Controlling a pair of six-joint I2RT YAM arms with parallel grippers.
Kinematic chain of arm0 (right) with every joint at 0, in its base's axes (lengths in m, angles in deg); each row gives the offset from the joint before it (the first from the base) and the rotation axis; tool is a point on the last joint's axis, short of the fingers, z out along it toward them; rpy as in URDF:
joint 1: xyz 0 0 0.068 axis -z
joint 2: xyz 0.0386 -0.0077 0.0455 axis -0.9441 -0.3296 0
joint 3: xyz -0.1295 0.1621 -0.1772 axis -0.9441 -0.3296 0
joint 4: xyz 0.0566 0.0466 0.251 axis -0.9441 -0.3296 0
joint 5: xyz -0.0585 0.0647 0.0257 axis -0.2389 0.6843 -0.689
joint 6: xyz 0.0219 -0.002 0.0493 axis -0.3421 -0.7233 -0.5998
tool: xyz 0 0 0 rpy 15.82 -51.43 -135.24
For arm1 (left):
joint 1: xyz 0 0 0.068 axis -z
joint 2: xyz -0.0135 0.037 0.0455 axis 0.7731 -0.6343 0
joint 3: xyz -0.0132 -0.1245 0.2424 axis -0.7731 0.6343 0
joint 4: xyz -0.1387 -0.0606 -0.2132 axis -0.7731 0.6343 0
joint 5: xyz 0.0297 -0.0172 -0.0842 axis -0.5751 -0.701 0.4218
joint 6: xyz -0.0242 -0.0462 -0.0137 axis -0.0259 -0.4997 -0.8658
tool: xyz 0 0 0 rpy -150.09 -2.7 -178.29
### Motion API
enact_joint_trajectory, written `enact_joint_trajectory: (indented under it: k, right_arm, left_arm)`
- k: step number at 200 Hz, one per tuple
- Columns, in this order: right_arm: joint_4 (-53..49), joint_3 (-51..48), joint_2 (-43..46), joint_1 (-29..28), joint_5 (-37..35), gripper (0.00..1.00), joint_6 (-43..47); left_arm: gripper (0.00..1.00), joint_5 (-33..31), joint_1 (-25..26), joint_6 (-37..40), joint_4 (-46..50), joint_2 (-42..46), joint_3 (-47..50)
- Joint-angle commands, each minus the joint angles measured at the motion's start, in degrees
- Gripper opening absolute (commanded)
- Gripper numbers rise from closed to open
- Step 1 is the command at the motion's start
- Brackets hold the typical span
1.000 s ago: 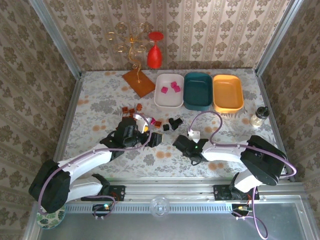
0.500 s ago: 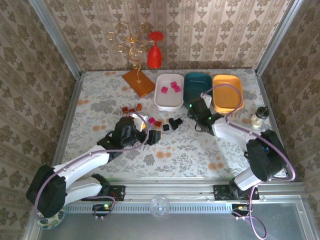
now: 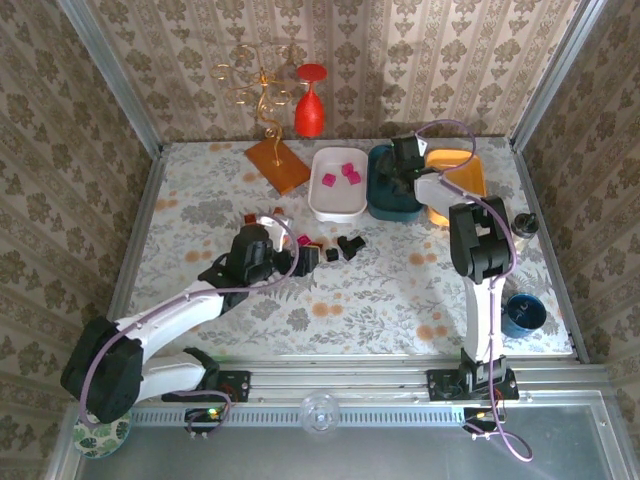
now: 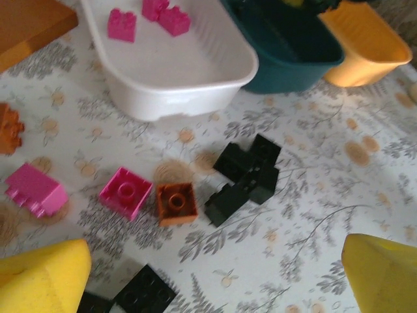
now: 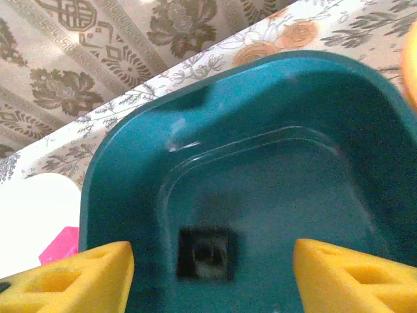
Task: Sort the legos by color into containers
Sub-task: Place the lego in the container, then pick up the lego from the center of the table.
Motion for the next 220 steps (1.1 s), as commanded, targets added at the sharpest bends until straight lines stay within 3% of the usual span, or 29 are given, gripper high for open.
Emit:
enact_joint_trajectory:
  k: [1, 44, 77, 117, 175, 220]
  right_arm:
    - [0.95, -7.79, 10.86, -3.02, 2.74, 0.73, 4.73]
    - [4.71, -33.66, 31.86, -14.7, -2.42, 0.76, 12.53]
    - [4.76, -43.13, 36.56, -19.98, -1.23, 0.74, 14.74]
    - [4.8, -39.04, 30.72, -23.29, 3.5, 0.7, 20.53]
    - [-0.21, -27.96, 19.04, -23.94, 3.44, 0.64, 23.4]
    - [-2.97, -24.75, 15.01, -23.76, 2.92, 0.6, 24.03]
  left_arm:
    - [1.0, 0.43, -1.65, -1.31, -4.66, 0.72, 2.66]
    - [1.0, 9.08, -3.15, -2.25, -7.11, -3.0, 2.22]
    - [1.0, 11.22, -3.33, -2.86, -8.09, -5.17, 1.8]
    - [1.0, 10.39, -3.33, -3.17, -7.42, -4.3, 1.96]
    - [1.0, 4.72, -3.33, -2.21, -4.38, 0.06, 2.83]
    - [1.0, 4.35, -3.42, -1.88, -4.22, 0.2, 2.86]
